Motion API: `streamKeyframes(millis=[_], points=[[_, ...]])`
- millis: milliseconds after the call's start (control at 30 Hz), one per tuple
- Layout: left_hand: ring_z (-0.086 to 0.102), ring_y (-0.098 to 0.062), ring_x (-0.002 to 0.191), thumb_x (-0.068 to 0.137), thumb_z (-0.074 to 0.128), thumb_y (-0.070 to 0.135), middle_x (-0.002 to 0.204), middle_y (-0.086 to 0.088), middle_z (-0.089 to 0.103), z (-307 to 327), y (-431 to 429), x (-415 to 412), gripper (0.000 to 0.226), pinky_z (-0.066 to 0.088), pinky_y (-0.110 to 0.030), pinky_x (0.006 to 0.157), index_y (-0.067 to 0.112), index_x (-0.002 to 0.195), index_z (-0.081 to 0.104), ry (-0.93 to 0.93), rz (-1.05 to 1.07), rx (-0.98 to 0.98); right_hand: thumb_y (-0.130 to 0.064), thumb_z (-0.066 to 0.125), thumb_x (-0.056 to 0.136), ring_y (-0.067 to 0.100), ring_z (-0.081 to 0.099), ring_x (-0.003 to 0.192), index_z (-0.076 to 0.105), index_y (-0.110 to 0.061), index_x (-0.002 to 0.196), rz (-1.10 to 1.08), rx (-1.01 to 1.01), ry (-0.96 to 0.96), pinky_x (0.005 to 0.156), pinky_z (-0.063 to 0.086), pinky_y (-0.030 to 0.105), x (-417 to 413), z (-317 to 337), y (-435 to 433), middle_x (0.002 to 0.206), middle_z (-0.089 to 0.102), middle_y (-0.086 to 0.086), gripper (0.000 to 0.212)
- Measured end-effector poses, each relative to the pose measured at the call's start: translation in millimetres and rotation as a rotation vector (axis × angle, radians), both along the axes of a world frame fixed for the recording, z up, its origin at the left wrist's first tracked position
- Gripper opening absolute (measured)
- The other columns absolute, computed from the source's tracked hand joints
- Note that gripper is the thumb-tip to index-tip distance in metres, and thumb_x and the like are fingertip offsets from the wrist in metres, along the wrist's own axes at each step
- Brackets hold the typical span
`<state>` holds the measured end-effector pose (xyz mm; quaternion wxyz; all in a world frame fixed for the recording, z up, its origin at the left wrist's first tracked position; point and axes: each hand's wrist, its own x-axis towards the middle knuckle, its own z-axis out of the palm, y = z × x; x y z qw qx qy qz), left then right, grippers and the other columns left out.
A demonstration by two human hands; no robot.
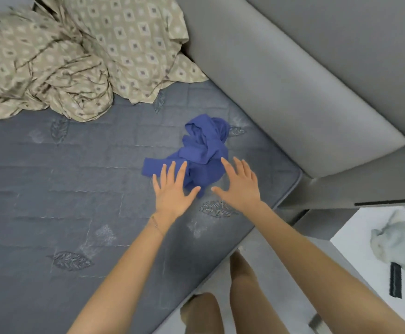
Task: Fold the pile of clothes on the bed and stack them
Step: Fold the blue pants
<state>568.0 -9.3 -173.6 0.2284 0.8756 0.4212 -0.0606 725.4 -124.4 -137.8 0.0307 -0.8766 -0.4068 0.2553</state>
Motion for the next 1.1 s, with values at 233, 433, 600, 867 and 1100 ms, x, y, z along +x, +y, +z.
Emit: streamKeyframes(millis=[233,433,600,867,1100], points=[[-0.009,-0.025,0.15,0.092,0.048,0.061,0.163,-0.003,-0.007,-92,19,74,0.082,-0.008,-0.049,0.118,0.034,0.154,0.002,0.083,0.226,-0.138,-0.059,0.058,0.087,0.027,-0.002,0.15,0.002,-0.036,0.154,0.089,-0.022,0.085,0.117,0.013,0.045,91,-80,45,0.163,-0.002,0.005,0.091],[-0.01,-0.024,0.15,0.089,0.051,0.063,0.163,-0.003,-0.012,-166,36,95,0.089,-0.003,-0.053,0.117,0.038,0.152,-0.006,0.108,0.385,-0.22,-0.063,0.061,0.083,0.028,-0.004,0.15,-0.006,-0.038,0.154,0.129,-0.063,0.175,0.119,0.012,0.047,127,-153,87,0.163,-0.009,0.005,0.101],[0.0,-0.021,0.15,0.086,0.056,0.062,0.164,-0.001,0.002,-215,52,89,0.095,0.003,-0.054,0.116,0.024,0.156,0.002,0.128,0.527,-0.253,-0.064,0.068,0.076,0.032,-0.002,0.149,-0.008,-0.039,0.153,0.143,-0.103,0.249,0.117,0.018,0.055,127,-211,113,0.163,-0.01,0.008,0.111],[0.038,-0.035,0.128,0.092,0.062,0.035,0.135,-0.017,0.047,-242,54,79,0.043,0.025,-0.047,0.103,0.007,0.124,0.058,0.142,0.373,0.034,-0.033,0.077,0.082,0.032,0.043,0.119,0.047,-0.016,0.133,0.004,0.06,0.323,0.097,0.043,0.041,114,-253,130,0.13,0.039,0.015,0.061],[0.049,-0.027,0.08,0.093,0.062,0.014,0.08,-0.007,0.054,-210,60,56,0.018,0.039,-0.045,0.09,0.006,0.08,0.052,-0.32,0.644,-0.167,-0.018,0.073,0.086,0.018,0.045,0.066,0.044,-0.008,0.067,-0.082,0.25,0.551,0.064,0.039,0.033,71,-212,141,0.068,0.048,0.017,0.037]])
